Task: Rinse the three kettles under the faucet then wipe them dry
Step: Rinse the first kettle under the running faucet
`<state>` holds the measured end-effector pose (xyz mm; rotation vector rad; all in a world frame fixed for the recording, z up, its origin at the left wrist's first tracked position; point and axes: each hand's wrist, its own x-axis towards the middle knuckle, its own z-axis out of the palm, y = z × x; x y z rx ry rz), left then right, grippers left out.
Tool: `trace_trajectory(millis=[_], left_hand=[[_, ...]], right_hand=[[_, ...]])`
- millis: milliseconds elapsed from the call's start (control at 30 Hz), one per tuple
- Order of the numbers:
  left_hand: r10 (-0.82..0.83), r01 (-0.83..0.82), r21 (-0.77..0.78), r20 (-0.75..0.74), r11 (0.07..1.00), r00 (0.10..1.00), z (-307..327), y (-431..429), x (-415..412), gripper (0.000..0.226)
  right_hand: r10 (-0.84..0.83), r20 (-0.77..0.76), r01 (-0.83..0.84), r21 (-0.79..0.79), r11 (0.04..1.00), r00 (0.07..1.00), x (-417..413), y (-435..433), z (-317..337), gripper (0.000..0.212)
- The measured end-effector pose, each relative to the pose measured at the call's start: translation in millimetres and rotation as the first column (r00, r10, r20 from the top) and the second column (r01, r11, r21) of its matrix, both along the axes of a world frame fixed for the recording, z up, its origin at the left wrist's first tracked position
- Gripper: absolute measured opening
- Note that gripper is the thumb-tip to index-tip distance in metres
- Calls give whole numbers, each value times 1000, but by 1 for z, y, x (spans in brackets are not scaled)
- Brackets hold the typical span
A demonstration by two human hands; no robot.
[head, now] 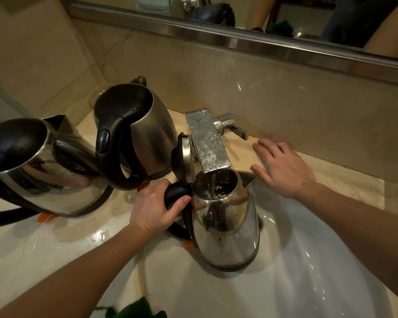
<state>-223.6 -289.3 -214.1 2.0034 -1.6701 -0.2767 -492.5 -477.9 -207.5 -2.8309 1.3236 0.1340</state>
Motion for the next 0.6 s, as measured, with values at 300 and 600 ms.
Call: trace_trajectory(millis=[300, 600], left_hand=[[1, -1, 1, -7, 1000, 1000, 2, 0, -1, 80], [2, -2, 6, -9, 1000, 1000, 3, 1, -2, 82]], right_hand=[[-4, -6, 5, 17, 1000, 1000, 1, 0, 2, 72], [1, 0, -1, 18, 1000, 1000, 1, 1, 2, 72]])
